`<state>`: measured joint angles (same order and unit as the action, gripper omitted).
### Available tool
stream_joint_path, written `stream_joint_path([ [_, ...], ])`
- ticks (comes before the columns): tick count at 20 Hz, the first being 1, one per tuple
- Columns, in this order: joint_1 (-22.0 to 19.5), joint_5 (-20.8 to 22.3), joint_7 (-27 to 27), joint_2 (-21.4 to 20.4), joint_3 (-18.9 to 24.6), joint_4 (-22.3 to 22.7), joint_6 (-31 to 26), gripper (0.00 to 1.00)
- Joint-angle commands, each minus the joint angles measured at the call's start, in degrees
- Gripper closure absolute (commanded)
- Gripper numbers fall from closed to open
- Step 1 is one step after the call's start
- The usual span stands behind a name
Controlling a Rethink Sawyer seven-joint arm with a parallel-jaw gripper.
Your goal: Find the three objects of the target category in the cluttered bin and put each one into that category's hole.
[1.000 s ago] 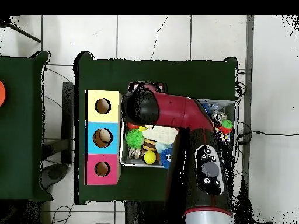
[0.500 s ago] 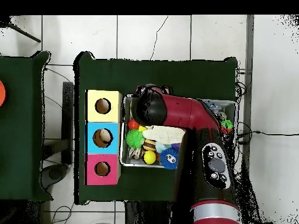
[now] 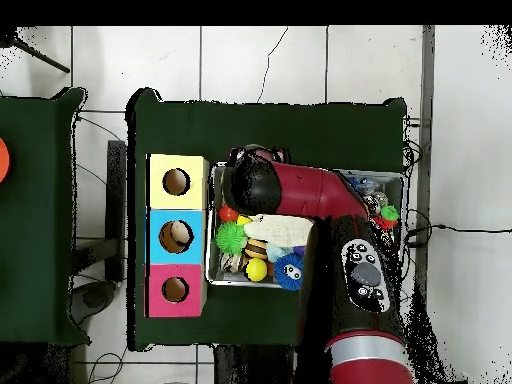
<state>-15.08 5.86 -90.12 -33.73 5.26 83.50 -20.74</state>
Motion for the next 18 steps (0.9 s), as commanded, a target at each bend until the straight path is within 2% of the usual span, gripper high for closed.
stream_joint_path([
  [1,-0.2,2.2,-4.9,2.4,6.3,2.8,5.5,0.0],
  [10,-2.9,3.1,-3.0,4.9,9.4,1.3,8.7,0.0],
  [13,-2.5,3.8,-2.4,5.3,8.4,-0.1,8.4,0.0],
  [18,0.4,4.2,-4.1,3.9,3.0,-0.2,5.1,0.0],
])
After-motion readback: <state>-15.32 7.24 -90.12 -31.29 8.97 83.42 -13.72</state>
